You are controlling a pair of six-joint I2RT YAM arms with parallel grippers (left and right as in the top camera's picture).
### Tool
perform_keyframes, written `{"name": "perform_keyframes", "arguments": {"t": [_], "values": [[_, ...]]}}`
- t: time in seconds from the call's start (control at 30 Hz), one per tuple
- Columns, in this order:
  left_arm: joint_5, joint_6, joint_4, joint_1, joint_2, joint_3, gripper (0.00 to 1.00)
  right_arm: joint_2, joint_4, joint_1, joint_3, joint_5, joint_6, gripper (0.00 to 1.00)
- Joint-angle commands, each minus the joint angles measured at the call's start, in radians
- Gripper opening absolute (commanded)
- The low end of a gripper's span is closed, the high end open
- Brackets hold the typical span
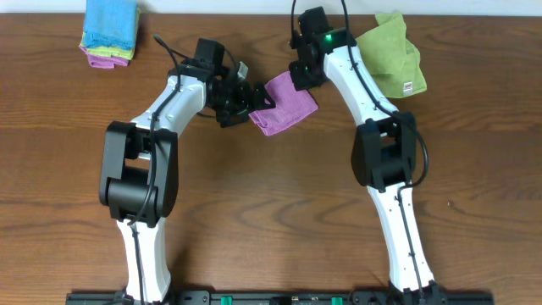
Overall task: Fold the cloth
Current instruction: 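Grasp the folded purple square with the left gripper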
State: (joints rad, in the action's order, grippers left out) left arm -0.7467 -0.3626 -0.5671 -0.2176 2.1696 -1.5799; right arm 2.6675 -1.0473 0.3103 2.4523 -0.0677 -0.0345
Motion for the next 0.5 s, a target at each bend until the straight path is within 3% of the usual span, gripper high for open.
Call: {"name": "perform_keyframes", "arguments": {"t": [0.0, 0.1, 0.47], "values": [[0.011, 0.026, 0.014, 0.008, 0.014, 0.035, 0.95, 0.014, -0.014, -0.019, 0.001, -0.003, -0.024, 0.01], [-0.087, 0.024, 0.106, 0.022, 0.014, 0.103, 0.95, 0.016, -0.023, -0.023, 0.001, -0.003, -0.024, 0.01], [-0.144, -0.066, 0.307, 0.044, 0.014, 0.217, 0.95, 0.051, -0.042, -0.036, 0.001, -0.024, -0.053, 0.01]]}}
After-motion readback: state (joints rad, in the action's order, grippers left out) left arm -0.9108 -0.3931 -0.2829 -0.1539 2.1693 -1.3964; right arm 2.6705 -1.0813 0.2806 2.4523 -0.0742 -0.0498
